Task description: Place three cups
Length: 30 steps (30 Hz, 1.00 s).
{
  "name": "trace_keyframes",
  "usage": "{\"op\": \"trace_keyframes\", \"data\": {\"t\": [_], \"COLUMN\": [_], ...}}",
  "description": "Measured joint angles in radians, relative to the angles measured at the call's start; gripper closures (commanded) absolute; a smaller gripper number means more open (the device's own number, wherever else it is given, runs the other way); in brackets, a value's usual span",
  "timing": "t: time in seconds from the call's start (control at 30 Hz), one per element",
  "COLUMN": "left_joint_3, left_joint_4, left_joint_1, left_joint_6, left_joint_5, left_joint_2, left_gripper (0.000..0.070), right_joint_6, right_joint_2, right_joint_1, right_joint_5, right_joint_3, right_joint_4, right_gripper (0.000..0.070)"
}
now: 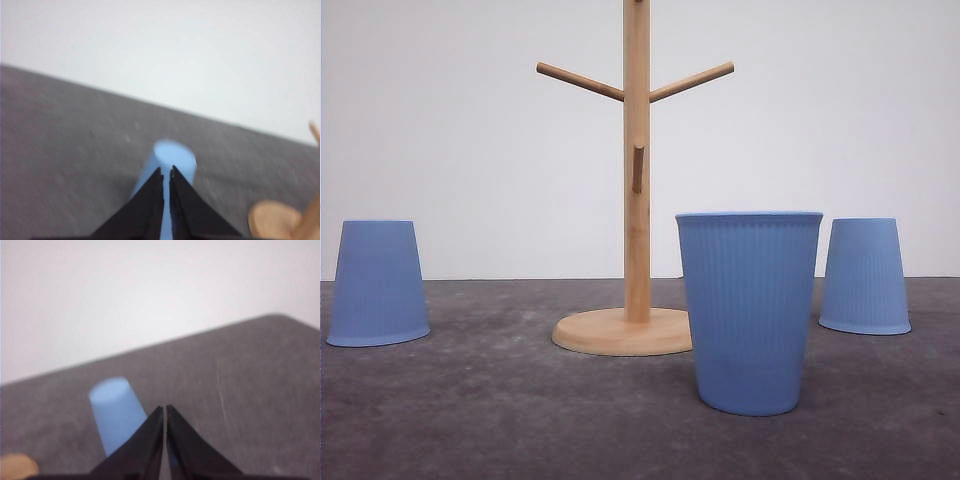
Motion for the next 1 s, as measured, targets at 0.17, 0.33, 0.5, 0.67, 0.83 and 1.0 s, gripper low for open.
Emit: {"op": "trace_keyframes", "data": {"t": [0.17,0.33,0.5,0.67,0.83,1.0], "left_joint_3": [0.21,0.429,0.583,0.658,0.674,0.691], "left_joint_4": [-0.185,-0.407,-0.559,-0.682,-0.747,-0.758], "left_joint_1": [0.0,0.0,0.0,0.0,-0.057,-0.236], "left_joint_6": [0.0,0.0,0.001,0.022,0.08,0.158], "left_joint_5": [-0.024,-0.024,-0.009,0.08,0.11,0.081], "left_joint_2": [0.09,0.228,0.352,0.456,0.522,0.568], "left_gripper": [0.0697,0.0697,0.0697,0.0697,0.0697,0.0697], "right_joint_6": [0.002,-0.026,-0.09,-0.16,-0.191,-0.244], "right_joint_2": [0.048,0.164,0.297,0.442,0.537,0.578], "right_joint_1": [0.0,0.0,0.0,0.0,0.073,0.235], "right_joint_5": [0.0,-0.006,-0.095,-0.227,-0.284,-0.245], "right_joint_3": [0.183,0.375,0.538,0.636,0.64,0.64], "right_joint_4": [-0.141,-0.29,-0.405,-0.497,-0.509,-0.509], "right_gripper": [0.0693,0.0693,0.0693,0.0693,0.0693,0.0693]}}
